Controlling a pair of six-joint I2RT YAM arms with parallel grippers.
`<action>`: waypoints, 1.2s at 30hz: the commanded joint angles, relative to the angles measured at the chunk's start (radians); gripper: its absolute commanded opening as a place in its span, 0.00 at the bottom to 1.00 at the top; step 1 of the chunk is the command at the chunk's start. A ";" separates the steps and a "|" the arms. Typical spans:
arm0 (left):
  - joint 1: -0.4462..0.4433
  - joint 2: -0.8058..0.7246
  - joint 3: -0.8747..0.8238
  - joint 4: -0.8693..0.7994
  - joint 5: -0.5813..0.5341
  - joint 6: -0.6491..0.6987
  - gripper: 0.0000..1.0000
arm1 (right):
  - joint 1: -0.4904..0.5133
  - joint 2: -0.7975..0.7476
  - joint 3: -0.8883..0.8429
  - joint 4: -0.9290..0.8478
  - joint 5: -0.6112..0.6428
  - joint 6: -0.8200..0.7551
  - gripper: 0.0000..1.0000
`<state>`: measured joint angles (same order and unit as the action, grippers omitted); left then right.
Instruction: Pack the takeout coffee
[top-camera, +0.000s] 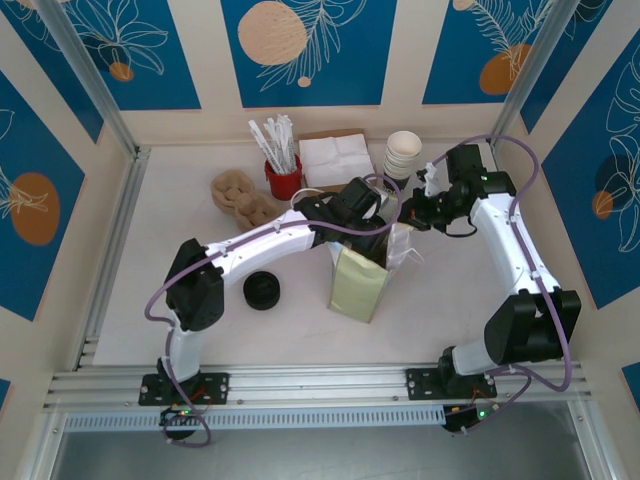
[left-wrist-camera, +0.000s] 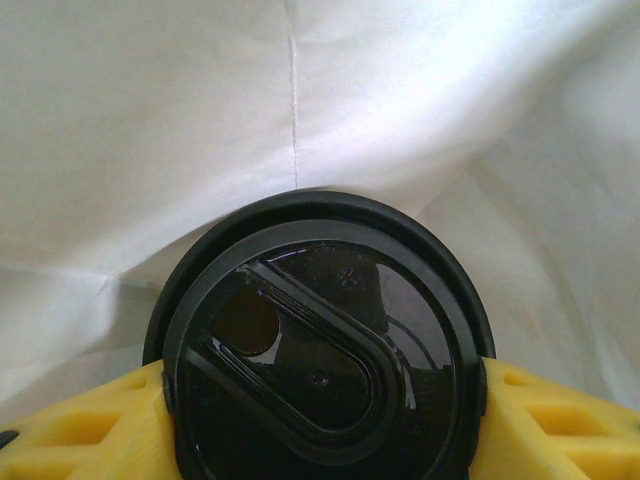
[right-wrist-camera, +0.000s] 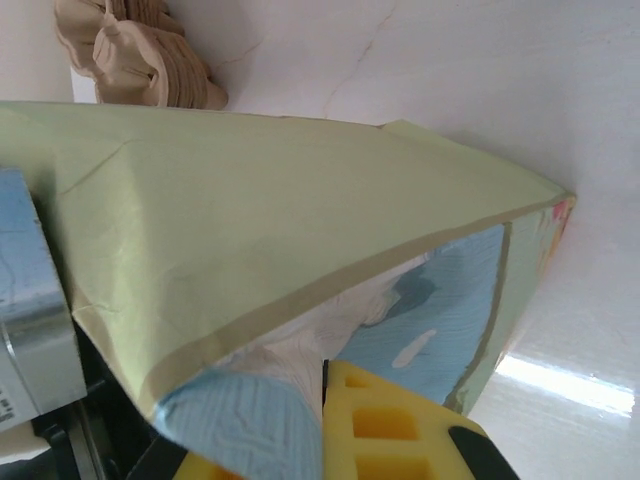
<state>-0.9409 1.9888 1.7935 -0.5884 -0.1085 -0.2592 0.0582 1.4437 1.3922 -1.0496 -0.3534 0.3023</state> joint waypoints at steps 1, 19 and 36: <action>-0.005 -0.023 0.051 -0.058 -0.017 0.019 0.62 | -0.004 0.001 0.029 -0.120 0.065 -0.037 0.00; -0.022 0.002 0.043 -0.037 0.032 0.001 0.62 | 0.040 0.006 0.063 -0.201 0.182 -0.049 0.00; -0.030 0.056 -0.004 -0.039 0.023 0.012 0.62 | 0.041 -0.008 0.078 -0.201 0.169 -0.025 0.00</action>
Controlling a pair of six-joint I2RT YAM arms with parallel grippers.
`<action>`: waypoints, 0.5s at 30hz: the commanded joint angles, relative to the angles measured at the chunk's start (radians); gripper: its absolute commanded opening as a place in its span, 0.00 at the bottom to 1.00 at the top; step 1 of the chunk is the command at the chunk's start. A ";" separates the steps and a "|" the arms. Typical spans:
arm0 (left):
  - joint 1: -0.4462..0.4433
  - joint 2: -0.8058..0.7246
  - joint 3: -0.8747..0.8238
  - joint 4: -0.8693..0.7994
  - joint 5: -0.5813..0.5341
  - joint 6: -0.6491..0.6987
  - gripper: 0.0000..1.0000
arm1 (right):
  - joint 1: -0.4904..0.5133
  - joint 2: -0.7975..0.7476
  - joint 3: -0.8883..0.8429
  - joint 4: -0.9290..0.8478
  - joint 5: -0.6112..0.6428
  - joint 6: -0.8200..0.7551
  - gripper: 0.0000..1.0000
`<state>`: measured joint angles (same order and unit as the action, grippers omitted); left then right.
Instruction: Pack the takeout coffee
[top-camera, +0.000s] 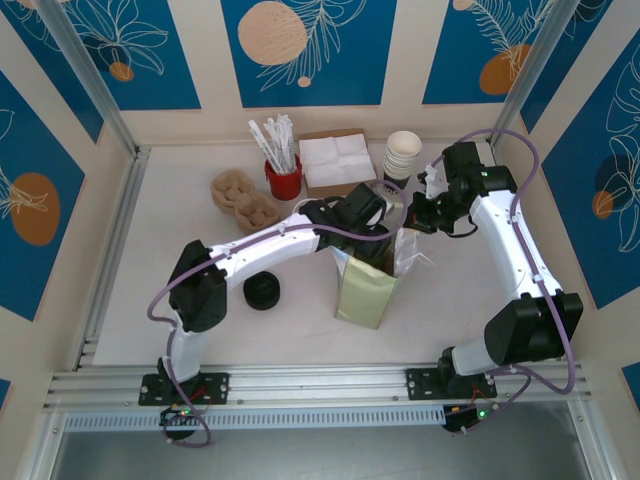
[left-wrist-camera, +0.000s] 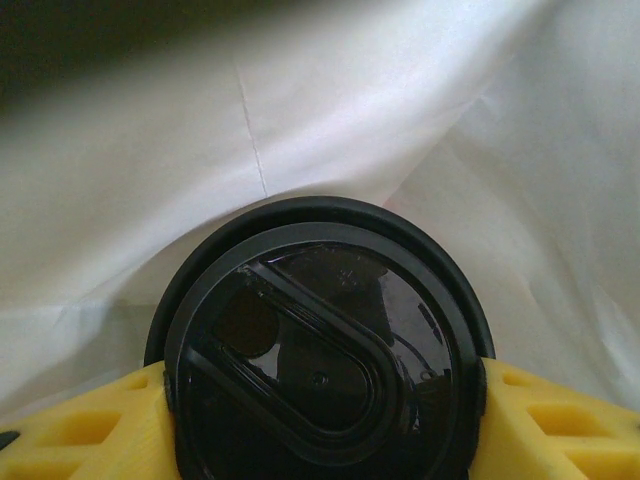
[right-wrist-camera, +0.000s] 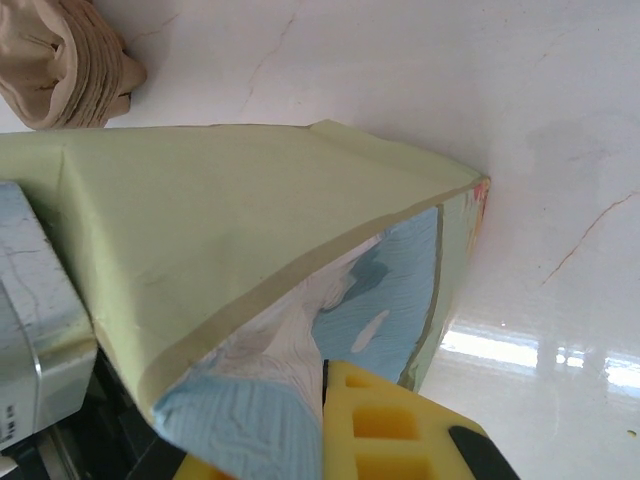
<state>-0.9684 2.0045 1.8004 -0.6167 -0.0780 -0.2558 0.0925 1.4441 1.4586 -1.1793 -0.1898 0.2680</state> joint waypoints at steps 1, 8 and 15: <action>-0.002 0.048 -0.007 -0.012 -0.009 0.008 0.62 | 0.007 -0.012 0.010 -0.069 0.005 0.013 0.00; -0.003 0.090 0.022 -0.034 -0.002 0.008 0.62 | 0.007 -0.019 0.007 -0.068 -0.003 0.021 0.00; -0.003 0.118 0.025 -0.046 -0.022 0.003 0.61 | 0.010 -0.022 -0.012 -0.054 -0.024 0.047 0.00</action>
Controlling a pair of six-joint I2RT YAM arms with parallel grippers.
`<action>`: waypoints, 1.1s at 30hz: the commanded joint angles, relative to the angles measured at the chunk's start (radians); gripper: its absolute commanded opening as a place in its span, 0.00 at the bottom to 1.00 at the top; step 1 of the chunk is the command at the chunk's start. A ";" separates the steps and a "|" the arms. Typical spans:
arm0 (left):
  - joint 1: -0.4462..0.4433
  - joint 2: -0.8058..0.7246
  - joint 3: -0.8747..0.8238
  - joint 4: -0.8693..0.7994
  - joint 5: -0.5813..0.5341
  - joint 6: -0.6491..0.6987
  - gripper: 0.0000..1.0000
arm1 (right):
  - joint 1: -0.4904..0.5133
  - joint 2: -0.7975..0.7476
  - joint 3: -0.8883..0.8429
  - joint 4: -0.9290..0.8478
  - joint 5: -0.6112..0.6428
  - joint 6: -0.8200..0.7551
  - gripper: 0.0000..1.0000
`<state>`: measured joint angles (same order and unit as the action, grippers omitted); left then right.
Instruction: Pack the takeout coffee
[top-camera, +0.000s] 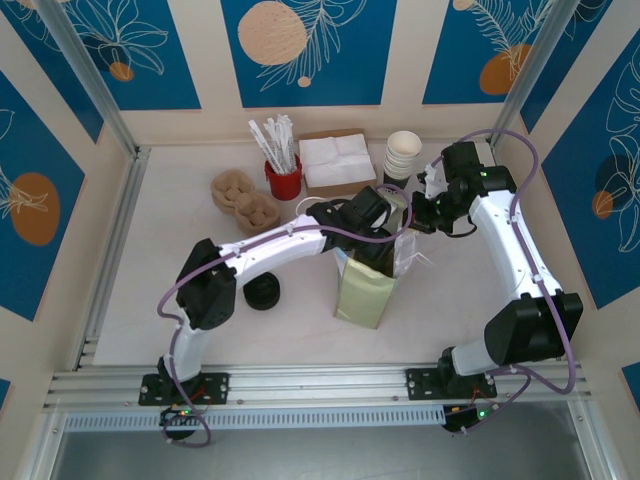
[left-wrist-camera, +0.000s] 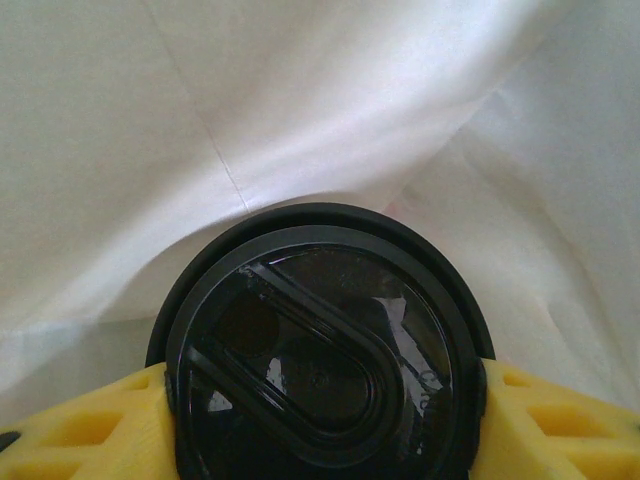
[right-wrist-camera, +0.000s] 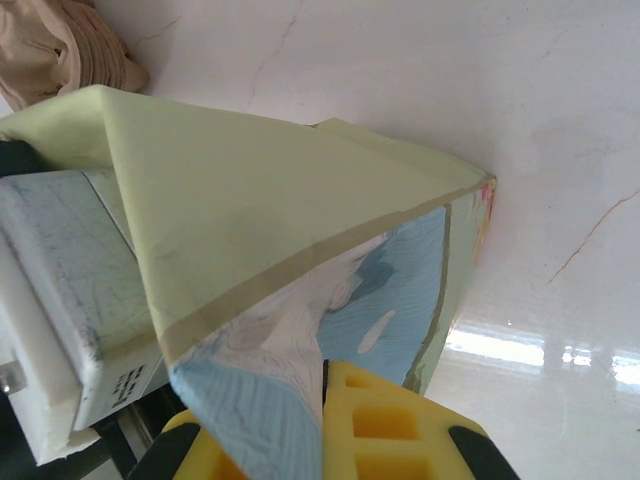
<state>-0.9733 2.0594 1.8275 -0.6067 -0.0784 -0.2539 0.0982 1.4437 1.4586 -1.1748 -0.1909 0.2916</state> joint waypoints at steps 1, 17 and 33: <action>0.002 0.066 -0.002 -0.057 -0.021 -0.003 0.61 | 0.003 -0.023 -0.016 -0.057 -0.025 0.023 0.00; 0.030 0.074 -0.087 -0.021 -0.005 -0.064 0.60 | -0.012 -0.028 -0.023 -0.074 -0.047 0.029 0.00; 0.042 0.048 -0.222 0.043 0.031 -0.087 0.59 | -0.014 -0.032 -0.034 -0.082 -0.057 0.042 0.00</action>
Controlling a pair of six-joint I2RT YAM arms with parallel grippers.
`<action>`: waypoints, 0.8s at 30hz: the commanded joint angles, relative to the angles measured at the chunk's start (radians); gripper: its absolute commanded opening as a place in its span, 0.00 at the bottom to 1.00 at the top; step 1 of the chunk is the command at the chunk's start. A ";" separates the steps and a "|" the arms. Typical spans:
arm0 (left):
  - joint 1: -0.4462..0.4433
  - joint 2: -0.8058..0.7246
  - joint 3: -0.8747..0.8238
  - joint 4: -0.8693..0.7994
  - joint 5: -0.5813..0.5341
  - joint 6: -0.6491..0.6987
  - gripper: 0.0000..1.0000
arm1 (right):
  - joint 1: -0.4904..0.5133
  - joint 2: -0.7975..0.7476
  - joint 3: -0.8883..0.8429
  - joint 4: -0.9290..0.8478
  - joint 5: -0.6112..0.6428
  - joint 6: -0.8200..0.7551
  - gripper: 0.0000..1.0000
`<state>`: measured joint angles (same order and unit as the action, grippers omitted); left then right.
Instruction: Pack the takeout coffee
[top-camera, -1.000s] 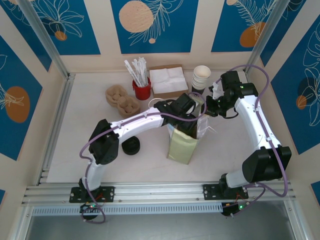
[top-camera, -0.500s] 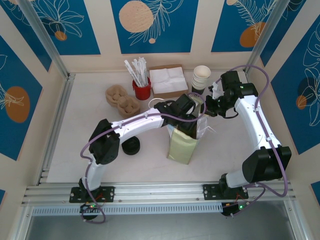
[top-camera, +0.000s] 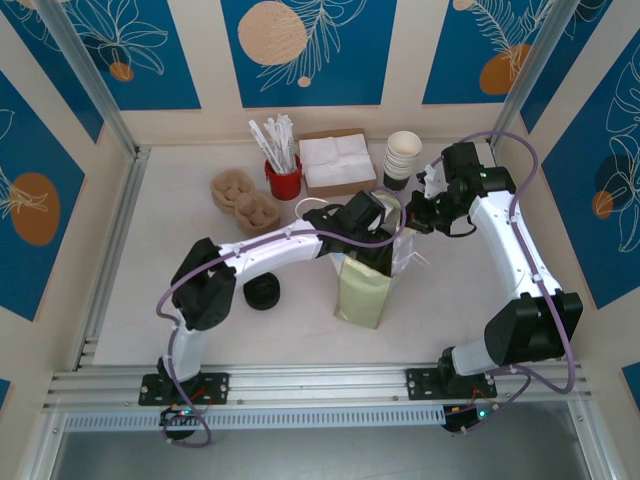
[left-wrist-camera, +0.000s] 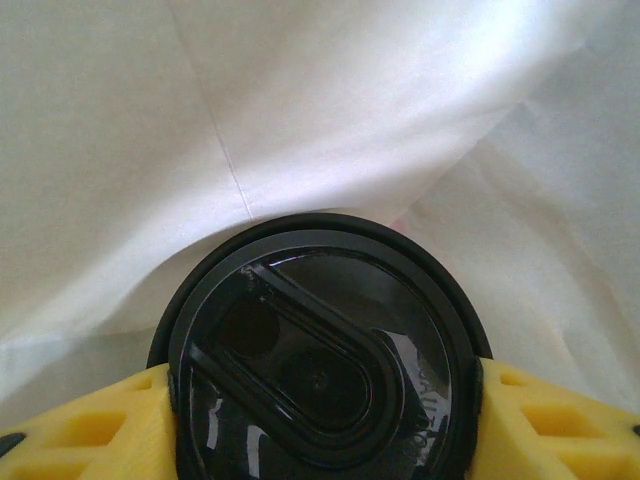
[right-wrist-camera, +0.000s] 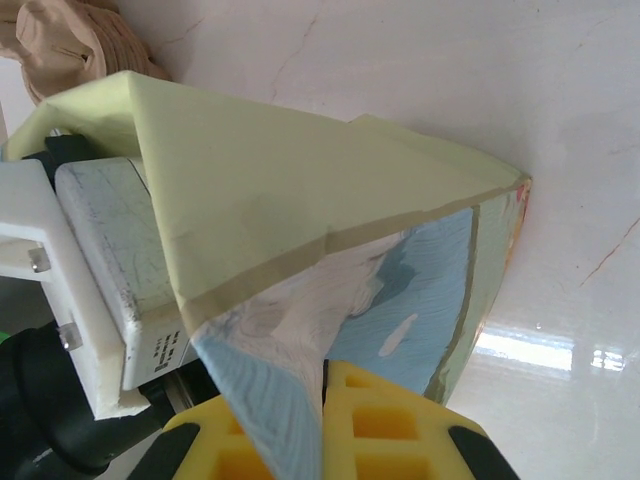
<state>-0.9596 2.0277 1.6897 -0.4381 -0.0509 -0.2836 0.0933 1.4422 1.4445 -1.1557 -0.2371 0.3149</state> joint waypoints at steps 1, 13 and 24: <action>0.028 0.078 -0.093 -0.119 0.003 -0.057 0.59 | -0.009 -0.030 -0.020 -0.101 -0.011 0.018 0.00; 0.014 0.102 -0.112 -0.099 0.021 -0.026 0.57 | 0.000 -0.037 -0.029 -0.098 -0.010 0.024 0.00; 0.008 0.065 -0.100 -0.109 -0.009 -0.019 0.60 | 0.008 -0.048 -0.039 -0.089 -0.011 0.024 0.00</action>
<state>-0.9596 2.0174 1.6558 -0.3840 -0.0338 -0.2867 0.0956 1.4277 1.4265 -1.1408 -0.2428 0.3218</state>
